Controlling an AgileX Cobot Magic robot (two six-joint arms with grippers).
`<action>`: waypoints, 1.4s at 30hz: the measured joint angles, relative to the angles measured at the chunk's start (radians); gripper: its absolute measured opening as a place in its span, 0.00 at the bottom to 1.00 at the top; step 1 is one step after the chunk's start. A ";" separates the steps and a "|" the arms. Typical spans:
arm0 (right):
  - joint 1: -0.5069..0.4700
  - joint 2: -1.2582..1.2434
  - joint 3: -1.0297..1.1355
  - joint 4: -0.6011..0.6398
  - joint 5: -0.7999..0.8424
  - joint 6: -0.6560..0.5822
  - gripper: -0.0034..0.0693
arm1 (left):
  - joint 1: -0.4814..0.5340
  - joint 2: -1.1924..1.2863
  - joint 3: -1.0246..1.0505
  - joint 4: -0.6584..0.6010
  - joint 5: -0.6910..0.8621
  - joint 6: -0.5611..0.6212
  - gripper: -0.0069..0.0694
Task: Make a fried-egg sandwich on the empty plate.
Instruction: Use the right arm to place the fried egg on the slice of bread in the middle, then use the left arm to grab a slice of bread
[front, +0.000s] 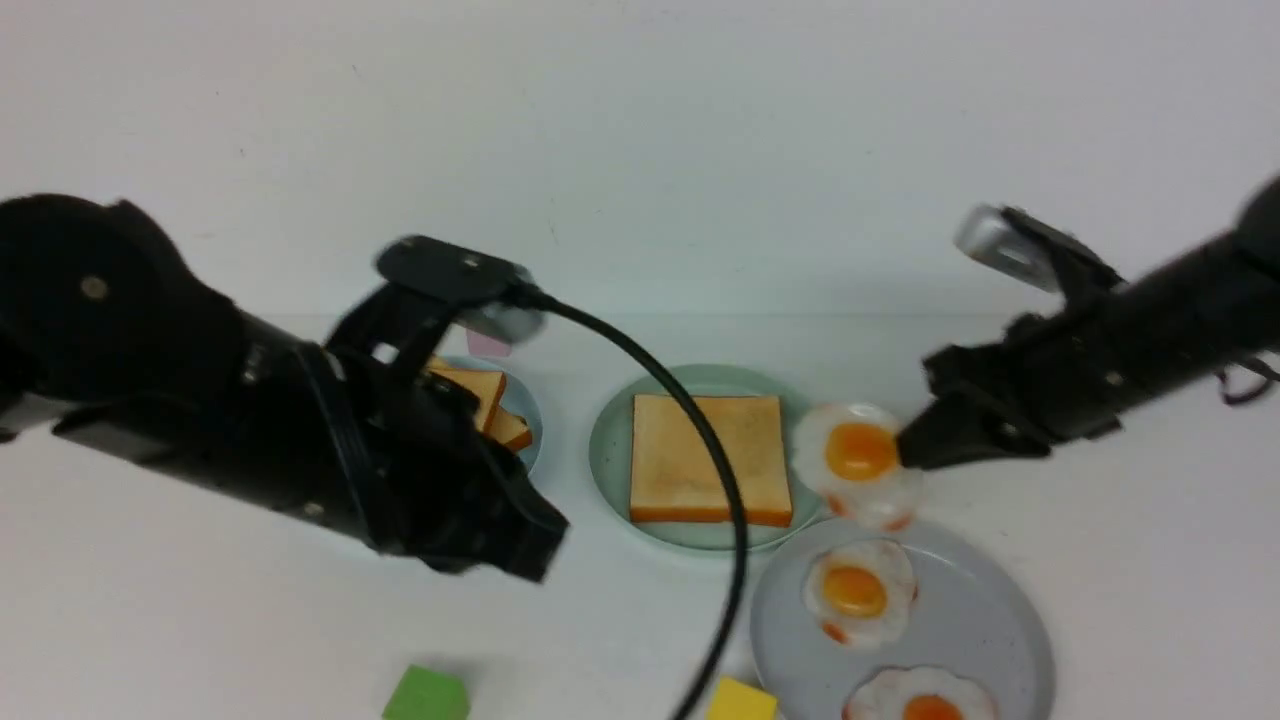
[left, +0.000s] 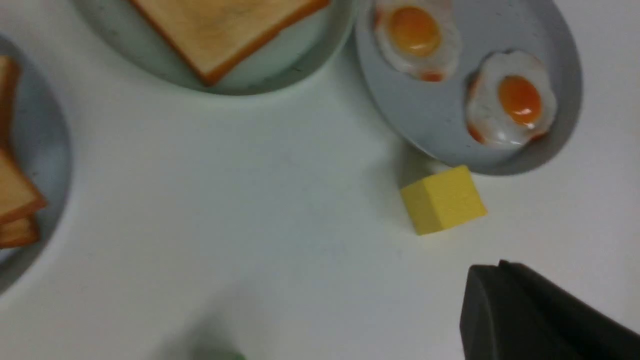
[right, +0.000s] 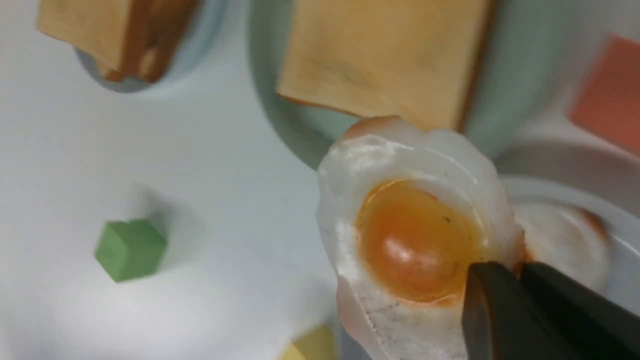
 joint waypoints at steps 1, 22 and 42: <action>0.028 0.026 -0.040 -0.002 0.001 0.027 0.14 | 0.021 0.000 0.000 0.000 -0.001 0.000 0.09; 0.123 0.429 -0.390 0.043 -0.120 0.197 0.14 | 0.059 0.000 0.000 0.000 -0.003 0.000 0.09; 0.123 0.153 -0.392 -0.147 0.081 0.093 0.62 | 0.072 0.000 0.000 0.039 -0.027 -0.216 0.12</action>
